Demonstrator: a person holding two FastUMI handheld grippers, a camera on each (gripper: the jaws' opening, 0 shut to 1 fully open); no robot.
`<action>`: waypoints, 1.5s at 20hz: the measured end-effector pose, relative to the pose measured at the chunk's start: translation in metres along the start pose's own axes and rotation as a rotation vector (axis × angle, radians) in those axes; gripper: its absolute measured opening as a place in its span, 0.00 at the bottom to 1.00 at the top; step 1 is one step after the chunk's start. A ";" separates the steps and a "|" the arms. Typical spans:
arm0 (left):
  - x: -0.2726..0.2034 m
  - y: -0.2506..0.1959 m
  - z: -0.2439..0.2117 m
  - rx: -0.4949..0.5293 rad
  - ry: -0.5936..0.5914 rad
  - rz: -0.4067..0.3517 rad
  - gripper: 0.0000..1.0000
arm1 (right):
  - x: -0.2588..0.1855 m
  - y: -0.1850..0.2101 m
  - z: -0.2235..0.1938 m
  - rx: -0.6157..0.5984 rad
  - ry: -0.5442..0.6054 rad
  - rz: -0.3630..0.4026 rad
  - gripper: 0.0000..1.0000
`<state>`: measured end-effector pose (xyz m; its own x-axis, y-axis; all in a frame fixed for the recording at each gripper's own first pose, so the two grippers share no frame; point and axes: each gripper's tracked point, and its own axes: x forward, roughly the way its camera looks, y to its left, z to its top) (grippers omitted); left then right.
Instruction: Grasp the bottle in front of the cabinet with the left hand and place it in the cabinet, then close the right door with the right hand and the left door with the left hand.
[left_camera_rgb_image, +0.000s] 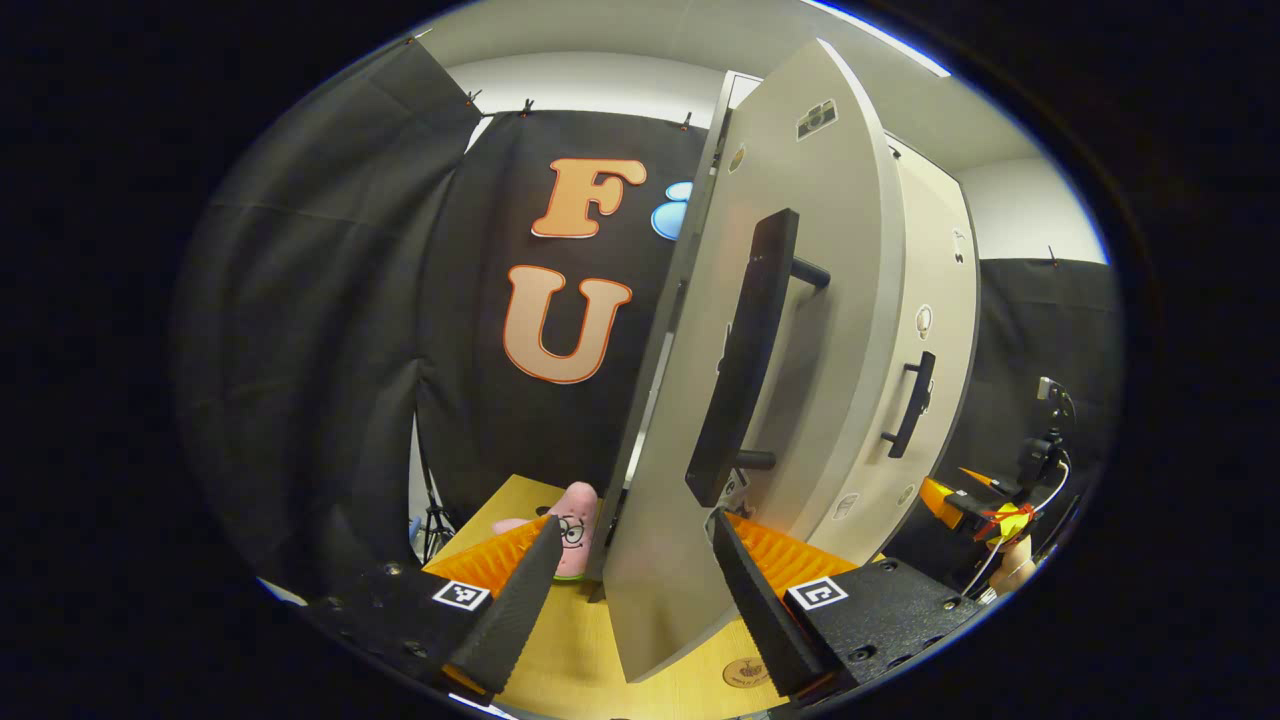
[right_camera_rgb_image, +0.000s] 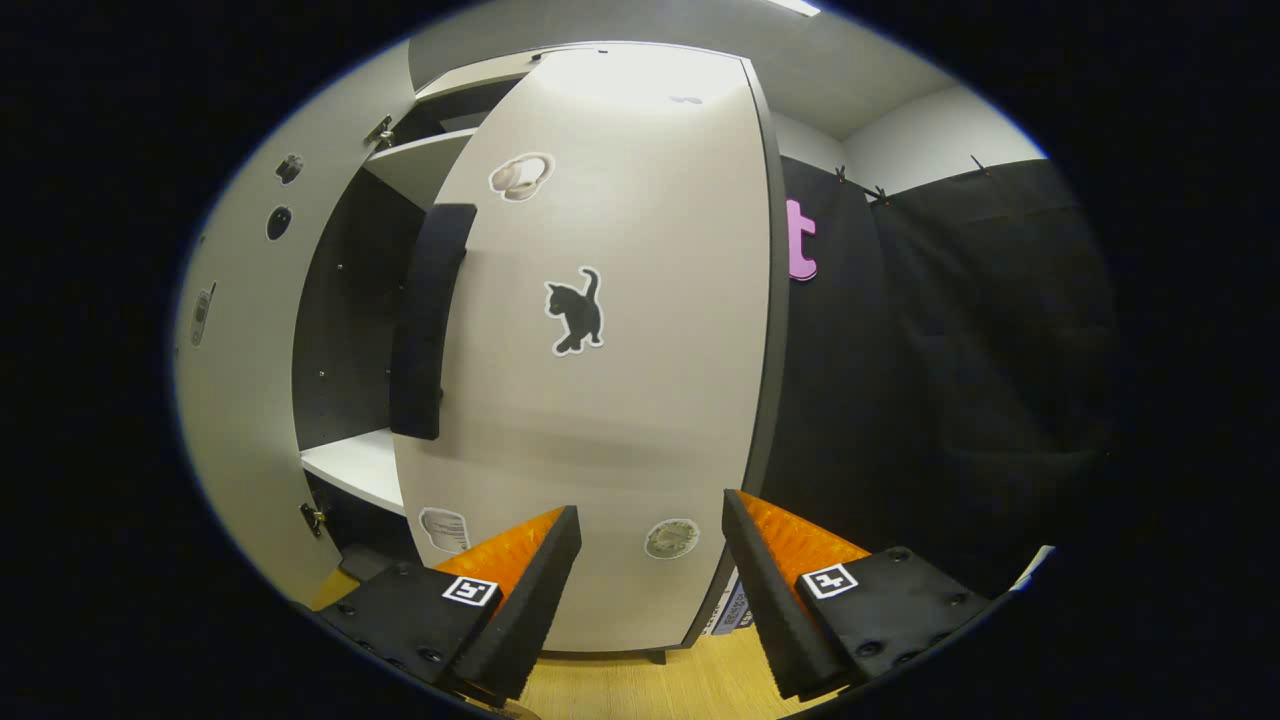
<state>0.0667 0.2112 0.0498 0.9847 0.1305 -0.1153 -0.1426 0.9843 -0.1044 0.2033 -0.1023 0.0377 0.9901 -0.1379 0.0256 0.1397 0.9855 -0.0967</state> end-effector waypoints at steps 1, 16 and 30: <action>0.003 -0.003 -0.002 -0.007 0.003 -0.009 0.93 | -0.007 -0.006 0.004 0.006 -0.004 -0.004 0.94; 0.042 -0.061 -0.016 0.055 0.032 -0.106 0.93 | -0.091 -0.069 0.023 -0.024 -0.020 -0.043 0.94; 0.137 -0.121 -0.034 0.034 0.020 -0.128 0.94 | -0.095 -0.164 0.015 -0.045 -0.002 -0.103 0.95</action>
<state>0.2151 0.1063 0.0127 0.9924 0.0015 -0.1230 -0.0122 0.9962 -0.0858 0.0865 -0.2490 0.0660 0.9705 -0.2377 0.0396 0.2409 0.9606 -0.1383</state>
